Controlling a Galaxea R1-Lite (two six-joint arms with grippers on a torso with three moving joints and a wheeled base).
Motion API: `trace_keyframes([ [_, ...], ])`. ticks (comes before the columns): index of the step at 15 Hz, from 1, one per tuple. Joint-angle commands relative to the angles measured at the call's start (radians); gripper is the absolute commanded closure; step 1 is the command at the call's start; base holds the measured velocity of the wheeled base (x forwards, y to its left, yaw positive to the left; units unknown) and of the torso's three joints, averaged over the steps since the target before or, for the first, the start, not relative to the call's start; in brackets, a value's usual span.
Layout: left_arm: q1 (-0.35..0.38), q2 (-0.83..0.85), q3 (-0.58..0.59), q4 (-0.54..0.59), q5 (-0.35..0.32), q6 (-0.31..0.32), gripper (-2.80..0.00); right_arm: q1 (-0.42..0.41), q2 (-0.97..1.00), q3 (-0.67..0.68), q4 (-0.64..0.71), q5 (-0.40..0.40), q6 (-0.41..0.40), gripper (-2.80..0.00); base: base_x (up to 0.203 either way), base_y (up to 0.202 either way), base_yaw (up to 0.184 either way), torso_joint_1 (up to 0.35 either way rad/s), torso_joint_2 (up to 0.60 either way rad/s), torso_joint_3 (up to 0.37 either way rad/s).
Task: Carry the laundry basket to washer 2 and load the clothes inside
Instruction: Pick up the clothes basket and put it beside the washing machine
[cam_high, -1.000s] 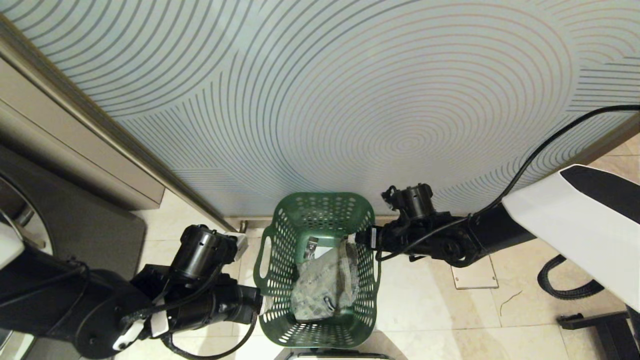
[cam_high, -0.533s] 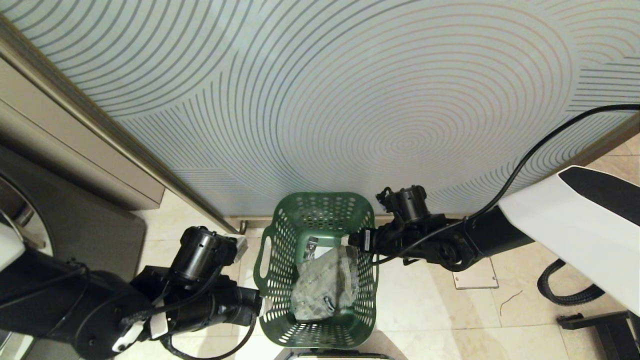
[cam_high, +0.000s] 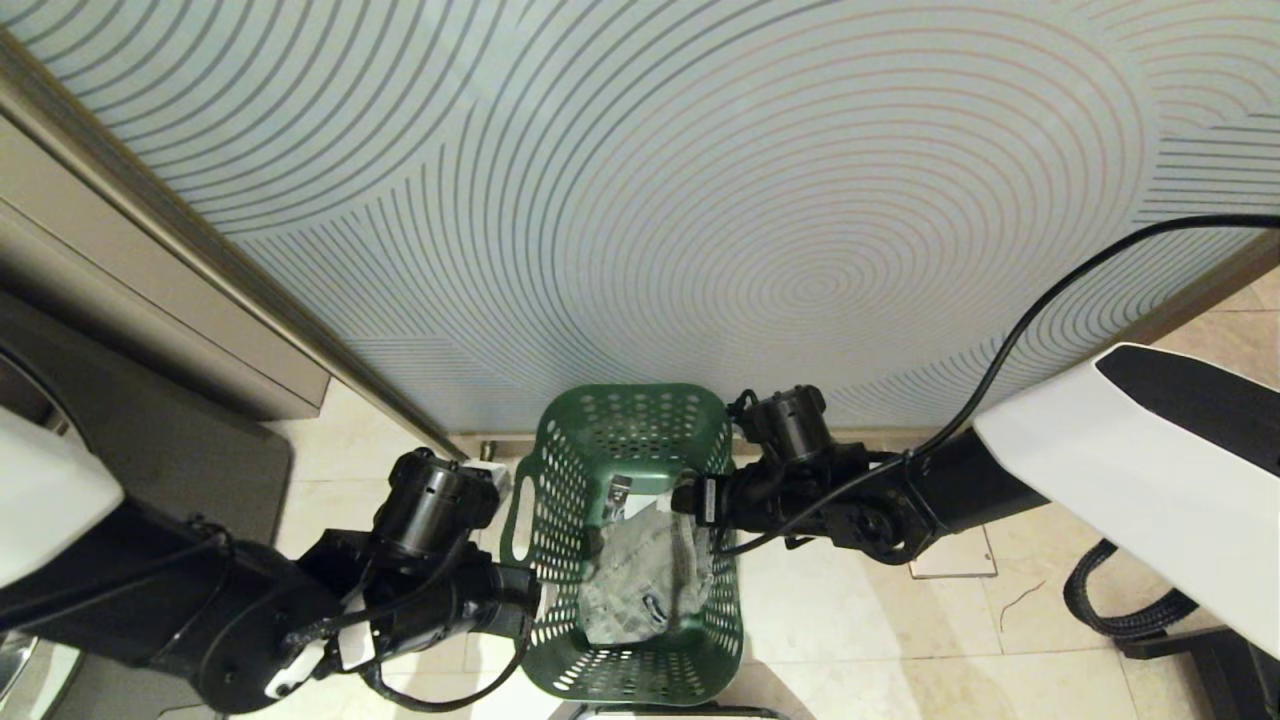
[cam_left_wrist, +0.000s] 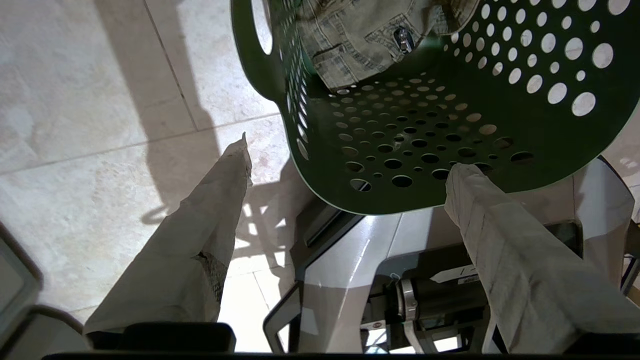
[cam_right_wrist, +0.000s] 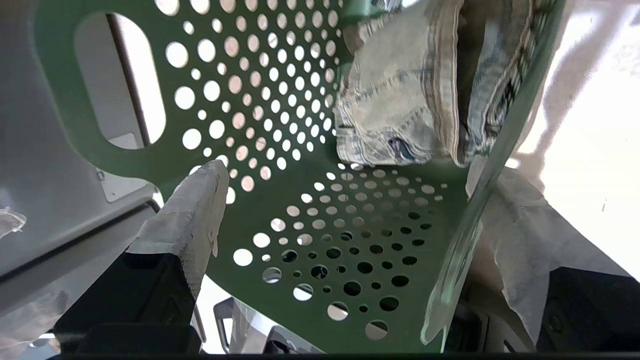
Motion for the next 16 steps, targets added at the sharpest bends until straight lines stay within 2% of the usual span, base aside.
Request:
trace_keyframes([
  [1,-0.017,0.035,-0.002,-0.008,0.007,-0.02,-2.8,0.006,0.007,0.004,-0.001,0.0,0.002,-2.8,0.0,0.0,0.0,0.0,0.0,0.0],
  [4,-0.055,0.141,-0.025,-0.075,0.043,-0.089,-2.8,0.007,0.006,0.025,-0.001,-0.006,0.001,-2.8,0.0,0.0,0.0,0.0,0.0,0.0],
  [7,-0.068,0.256,-0.072,-0.202,0.106,-0.097,-2.8,0.009,0.006,0.034,-0.001,-0.007,-0.004,-2.8,0.0,0.0,0.0,0.0,0.0,0.0],
  [9,-0.07,0.271,-0.122,-0.216,0.135,-0.095,-2.8,0.008,0.007,0.033,-0.001,-0.008,-0.008,-2.8,0.0,0.0,0.0,0.0,0.0,0.0],
  [13,-0.07,0.344,-0.197,-0.212,0.149,-0.091,-2.8,0.006,0.023,0.031,0.001,-0.008,-0.009,-2.8,0.0,0.0,0.0,0.0,0.0,0.0],
  [16,-0.07,0.408,-0.246,-0.219,0.198,-0.091,-2.8,0.006,0.023,0.041,0.001,-0.008,-0.007,-2.8,0.0,0.0,0.0,0.0,0.0,0.0],
])
